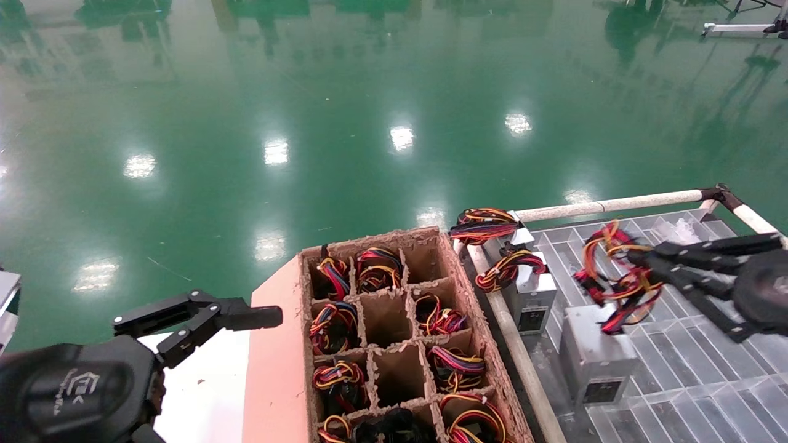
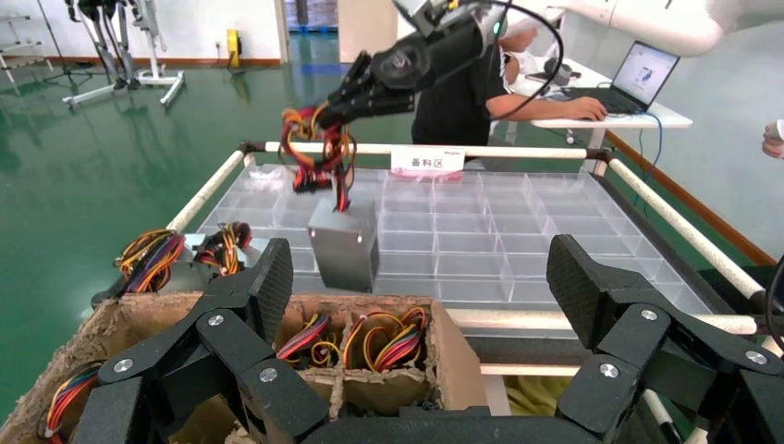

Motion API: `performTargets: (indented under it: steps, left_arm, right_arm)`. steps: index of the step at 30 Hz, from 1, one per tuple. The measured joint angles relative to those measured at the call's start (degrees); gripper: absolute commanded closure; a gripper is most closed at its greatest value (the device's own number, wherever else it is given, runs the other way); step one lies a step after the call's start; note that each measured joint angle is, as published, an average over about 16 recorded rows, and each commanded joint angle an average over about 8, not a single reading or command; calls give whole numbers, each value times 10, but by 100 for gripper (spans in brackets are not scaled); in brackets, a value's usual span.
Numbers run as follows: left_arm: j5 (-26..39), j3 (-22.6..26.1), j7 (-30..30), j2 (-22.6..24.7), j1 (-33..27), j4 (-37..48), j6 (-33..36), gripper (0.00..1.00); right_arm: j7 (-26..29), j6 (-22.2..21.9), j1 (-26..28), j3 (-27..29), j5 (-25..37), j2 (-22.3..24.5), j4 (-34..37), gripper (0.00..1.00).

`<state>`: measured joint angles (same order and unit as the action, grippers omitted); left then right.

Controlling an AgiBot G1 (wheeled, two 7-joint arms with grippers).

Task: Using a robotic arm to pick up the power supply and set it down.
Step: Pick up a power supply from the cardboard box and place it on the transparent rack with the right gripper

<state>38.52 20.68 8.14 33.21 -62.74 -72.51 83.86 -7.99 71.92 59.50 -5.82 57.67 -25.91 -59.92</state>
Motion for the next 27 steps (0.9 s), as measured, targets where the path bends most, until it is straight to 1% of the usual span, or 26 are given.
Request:
performTargets:
  steps: [7, 13, 20, 27]
  left_arm:
    - [0, 0, 0, 0, 0, 0, 0, 0]
    - [0, 0, 0, 0, 0, 0, 0, 0]
    - [0, 0, 0, 0, 0, 0, 0, 0]
    - [0, 0, 0, 0, 0, 0, 0, 0]
  right_arm:
    - [5, -5, 11, -20, 18, -27, 5, 100]
    - [3, -3, 30, -35, 33, -48, 23, 100]
    - [-10, 4, 45, -48, 47, -66, 63, 100]
    - [-35, 10, 50, -52, 52, -75, 110, 100]
